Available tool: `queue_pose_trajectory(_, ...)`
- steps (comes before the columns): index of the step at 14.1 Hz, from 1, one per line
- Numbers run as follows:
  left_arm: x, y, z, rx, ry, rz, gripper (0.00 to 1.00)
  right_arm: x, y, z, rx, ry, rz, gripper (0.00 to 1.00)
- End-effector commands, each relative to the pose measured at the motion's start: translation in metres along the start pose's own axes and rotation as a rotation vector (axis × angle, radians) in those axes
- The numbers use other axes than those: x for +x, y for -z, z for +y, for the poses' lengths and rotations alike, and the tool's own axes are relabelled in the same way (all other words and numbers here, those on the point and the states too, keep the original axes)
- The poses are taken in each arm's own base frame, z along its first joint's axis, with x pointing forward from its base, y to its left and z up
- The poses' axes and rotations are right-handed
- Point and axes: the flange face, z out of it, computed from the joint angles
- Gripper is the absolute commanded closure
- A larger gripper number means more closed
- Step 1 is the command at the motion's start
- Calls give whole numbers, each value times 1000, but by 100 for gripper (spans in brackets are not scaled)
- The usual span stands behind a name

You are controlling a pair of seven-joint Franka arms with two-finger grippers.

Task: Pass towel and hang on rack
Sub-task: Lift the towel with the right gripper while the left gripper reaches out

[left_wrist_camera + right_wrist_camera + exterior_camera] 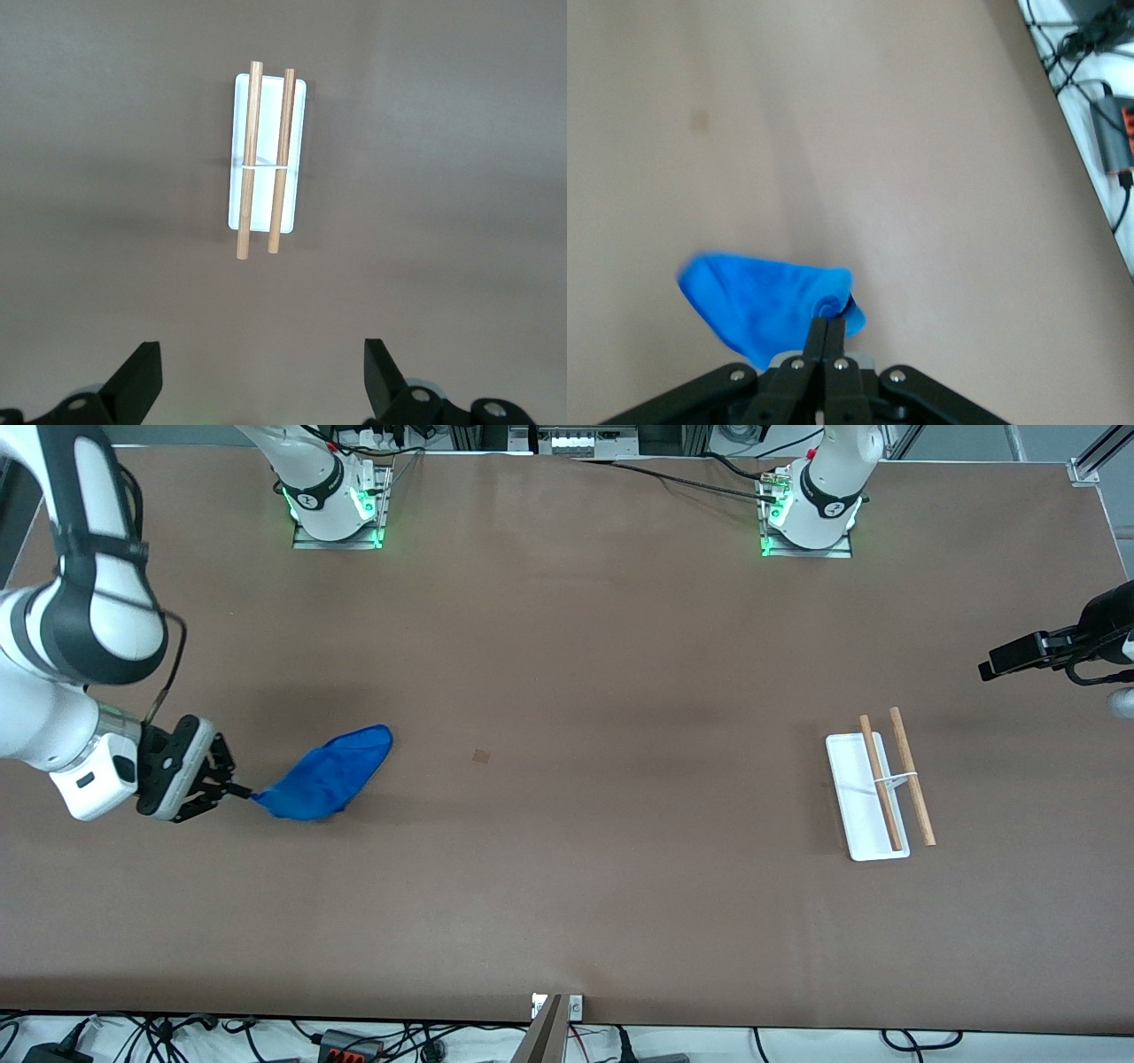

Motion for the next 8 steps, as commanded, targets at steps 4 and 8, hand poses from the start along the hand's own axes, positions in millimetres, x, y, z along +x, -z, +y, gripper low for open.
queue_pose_trajectory(4,26,-36,-26,-27,43,-72,0,156,13,-72,49,-243,62,100)
queue_pose_trajectory(8,44,-77,0,-134,-15,-147,0,285,18,-163,36,-267,169,100)
